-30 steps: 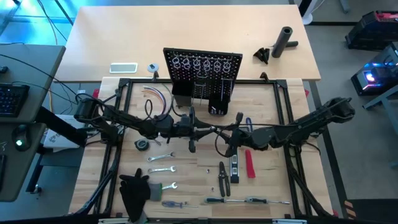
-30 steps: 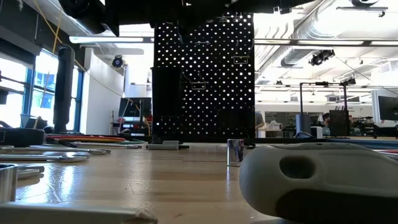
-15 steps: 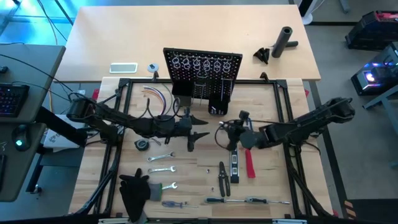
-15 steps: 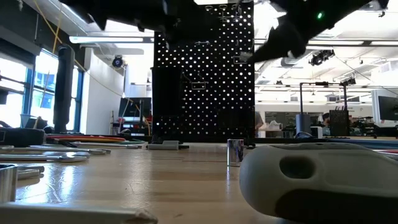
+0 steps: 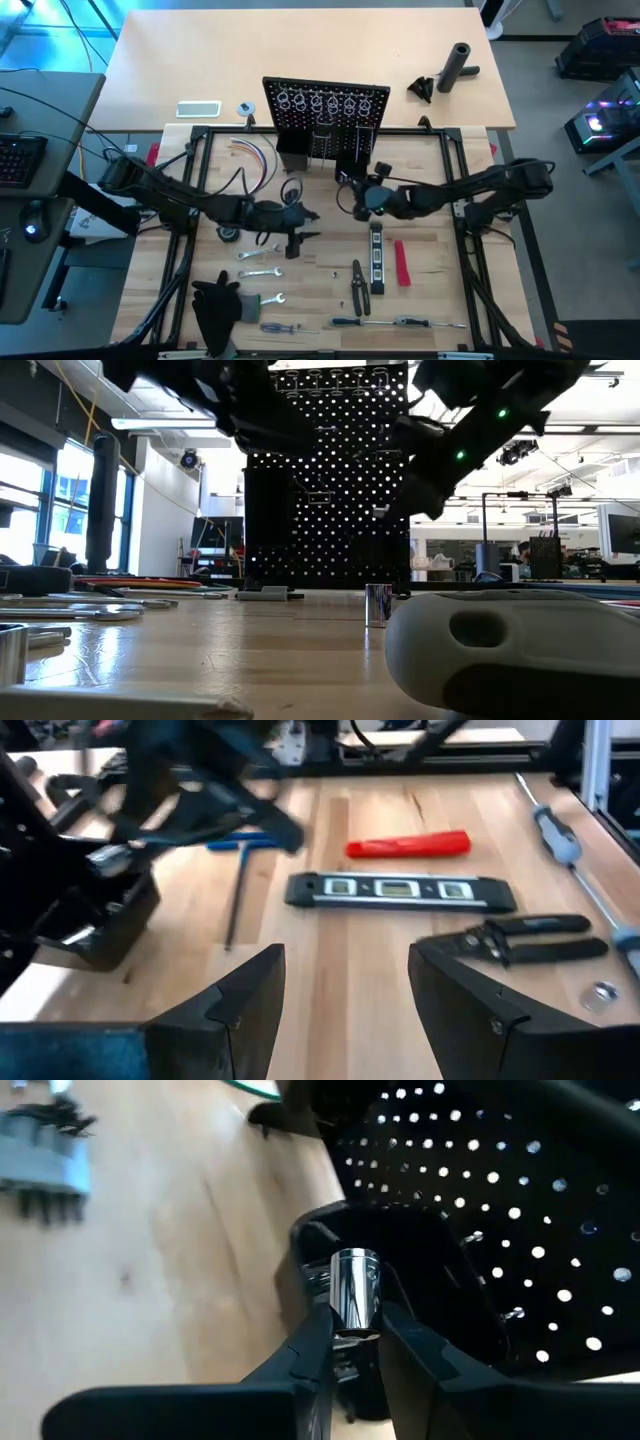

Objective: Hang tools onto peg board
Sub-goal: Put the socket into the small black bin on the black pegboard

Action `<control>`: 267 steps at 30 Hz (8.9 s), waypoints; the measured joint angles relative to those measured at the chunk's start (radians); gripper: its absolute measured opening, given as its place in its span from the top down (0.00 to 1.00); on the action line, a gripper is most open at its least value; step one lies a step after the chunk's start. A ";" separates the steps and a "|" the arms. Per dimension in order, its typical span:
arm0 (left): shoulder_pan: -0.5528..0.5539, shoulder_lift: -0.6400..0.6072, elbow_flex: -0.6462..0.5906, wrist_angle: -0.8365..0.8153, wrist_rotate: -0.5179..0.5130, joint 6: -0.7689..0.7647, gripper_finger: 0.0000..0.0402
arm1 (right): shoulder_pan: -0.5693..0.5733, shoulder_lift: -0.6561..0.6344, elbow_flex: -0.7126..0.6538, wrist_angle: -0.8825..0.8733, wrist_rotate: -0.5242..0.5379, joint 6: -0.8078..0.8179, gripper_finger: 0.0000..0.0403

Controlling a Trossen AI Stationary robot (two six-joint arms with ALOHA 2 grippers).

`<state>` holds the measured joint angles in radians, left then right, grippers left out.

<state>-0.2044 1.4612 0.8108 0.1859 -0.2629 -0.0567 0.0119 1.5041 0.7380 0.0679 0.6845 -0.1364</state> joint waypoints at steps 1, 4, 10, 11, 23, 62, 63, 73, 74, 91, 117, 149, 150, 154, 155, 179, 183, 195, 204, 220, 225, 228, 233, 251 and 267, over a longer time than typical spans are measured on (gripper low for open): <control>-0.011 0.000 0.000 -0.010 -0.011 -0.003 0.48 | -0.008 0.007 0.000 0.022 0.000 0.000 0.88; -0.045 0.000 0.000 -0.037 -0.039 -0.003 0.48 | -0.028 0.010 0.000 0.055 0.000 -0.002 0.88; -0.084 0.000 0.000 -0.091 -0.075 -0.003 0.48 | -0.107 0.020 0.000 0.067 -0.067 0.024 0.87; -0.089 0.000 0.000 -0.092 -0.080 -0.004 0.48 | -0.120 0.025 0.000 0.066 -0.080 0.032 0.86; -0.129 0.001 0.000 -0.109 -0.090 -0.048 0.48 | -0.174 0.085 0.000 0.094 -0.128 0.068 0.75; -0.171 0.001 0.000 -0.195 -0.088 -0.144 0.49 | 0.355 0.239 0.000 0.274 -0.631 0.226 0.61; -0.171 0.001 0.000 -0.195 -0.088 -0.148 0.49 | 0.355 0.247 0.000 0.289 -0.636 0.226 0.61; -0.180 0.001 0.000 -0.197 -0.089 -0.177 0.49 | 0.355 0.329 0.032 0.376 -0.693 0.215 0.61; -0.180 0.001 0.000 -0.195 -0.089 -0.177 0.49 | 0.355 0.339 0.043 0.376 -0.693 0.211 0.61; -0.229 0.001 0.000 -0.191 -0.123 -0.209 0.49 | 0.355 0.395 0.106 0.268 -0.666 0.186 0.69; -0.230 0.001 0.000 -0.198 -0.134 -0.221 0.49 | 0.356 0.355 0.106 0.172 -0.686 0.030 0.45; -0.230 0.002 0.000 -0.189 -0.137 -0.227 0.49 | 0.356 0.435 0.107 0.307 -0.723 -0.072 0.61; -0.230 0.002 0.000 -0.189 -0.137 -0.228 0.49 | 0.356 0.435 0.107 0.305 -0.728 -0.073 0.65; -0.230 0.002 0.000 -0.189 -0.137 -0.228 0.49 | 0.355 0.435 0.108 0.297 -0.743 -0.082 0.78; -0.230 0.002 0.000 -0.189 -0.137 -0.228 0.49 | 0.355 0.435 0.108 0.296 -0.744 -0.082 0.78; -0.201 0.038 0.000 0.070 -0.080 -0.253 0.49 | 0.433 0.173 0.105 0.227 -0.267 -0.260 0.76; -0.163 0.097 0.000 0.153 0.000 -0.303 0.49 | 0.448 0.132 0.106 0.255 -0.210 -0.319 0.75; -0.051 0.204 0.000 0.385 0.186 -0.493 0.49 | 0.462 0.125 0.106 0.262 -0.086 -0.412 0.75; -0.023 0.220 0.000 0.422 0.232 -0.518 0.49 | 0.467 0.125 0.106 0.271 -0.053 -0.426 0.75; -0.012 0.220 0.000 0.442 0.228 -0.486 0.72 | 0.467 0.125 0.106 0.285 -0.048 -0.432 0.75; -0.011 0.220 0.000 0.444 0.229 -0.463 0.79 | 0.467 0.125 0.106 0.289 -0.048 -0.434 0.75; -0.011 0.220 0.000 0.444 0.234 -0.453 0.82 | 0.467 0.125 0.106 0.289 -0.048 -0.442 0.75; -0.011 0.220 0.000 0.444 0.236 -0.430 0.84 | 0.467 0.125 0.106 0.288 -0.046 -0.444 0.75; 0.023 0.219 0.001 0.449 0.222 -0.316 0.85 | 0.523 0.126 0.106 0.252 0.229 -0.404 0.62; 0.121 0.219 0.000 0.471 0.055 -0.044 0.85 | 0.625 -0.003 0.106 -0.310 0.383 0.187 0.61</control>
<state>-0.0833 1.6802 0.8106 0.6566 -0.2080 -0.1011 0.6366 1.5013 0.8444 -0.2416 1.0674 0.0502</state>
